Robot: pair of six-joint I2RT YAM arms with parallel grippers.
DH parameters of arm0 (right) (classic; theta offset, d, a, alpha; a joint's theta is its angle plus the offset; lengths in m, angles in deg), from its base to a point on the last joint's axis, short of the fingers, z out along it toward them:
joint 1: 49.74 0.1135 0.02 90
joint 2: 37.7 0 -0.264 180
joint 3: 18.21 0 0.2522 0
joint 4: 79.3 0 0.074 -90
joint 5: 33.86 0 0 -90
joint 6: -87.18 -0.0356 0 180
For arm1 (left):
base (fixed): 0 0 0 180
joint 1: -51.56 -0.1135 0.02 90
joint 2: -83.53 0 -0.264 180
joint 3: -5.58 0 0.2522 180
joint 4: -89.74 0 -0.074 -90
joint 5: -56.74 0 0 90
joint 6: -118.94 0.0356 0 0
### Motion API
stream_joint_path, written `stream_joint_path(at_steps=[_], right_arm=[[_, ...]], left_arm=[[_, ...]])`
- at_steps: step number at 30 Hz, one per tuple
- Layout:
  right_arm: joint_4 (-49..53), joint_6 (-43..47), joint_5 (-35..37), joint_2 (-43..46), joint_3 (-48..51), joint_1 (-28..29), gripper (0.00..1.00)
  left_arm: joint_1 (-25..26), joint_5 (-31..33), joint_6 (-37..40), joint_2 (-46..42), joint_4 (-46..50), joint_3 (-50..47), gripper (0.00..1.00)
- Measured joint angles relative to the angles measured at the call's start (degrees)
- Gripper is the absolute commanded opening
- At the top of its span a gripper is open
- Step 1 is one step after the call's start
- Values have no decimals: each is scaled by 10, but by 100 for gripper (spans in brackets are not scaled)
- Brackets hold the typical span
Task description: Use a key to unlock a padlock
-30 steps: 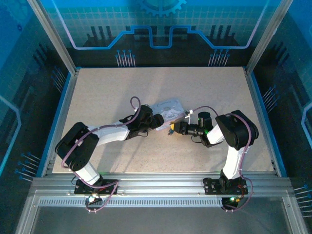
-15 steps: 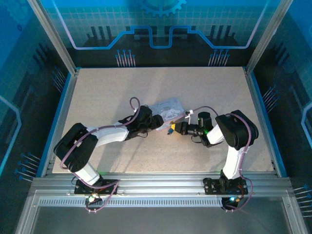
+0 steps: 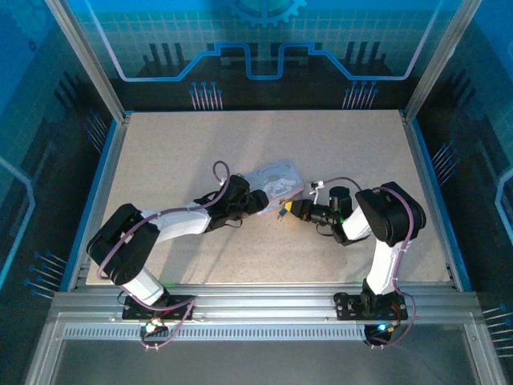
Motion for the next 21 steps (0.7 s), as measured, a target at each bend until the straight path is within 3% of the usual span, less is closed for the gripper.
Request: stream_joint_path(at_steps=[14, 21], right_arm=[[-4, -42, 50, 40, 29, -16, 0], [142, 30, 75, 183, 42, -22, 0]], left_arm=[[3, 2, 2, -22, 17, -13, 82], [-5, 27, 29, -90, 52, -19, 90]])
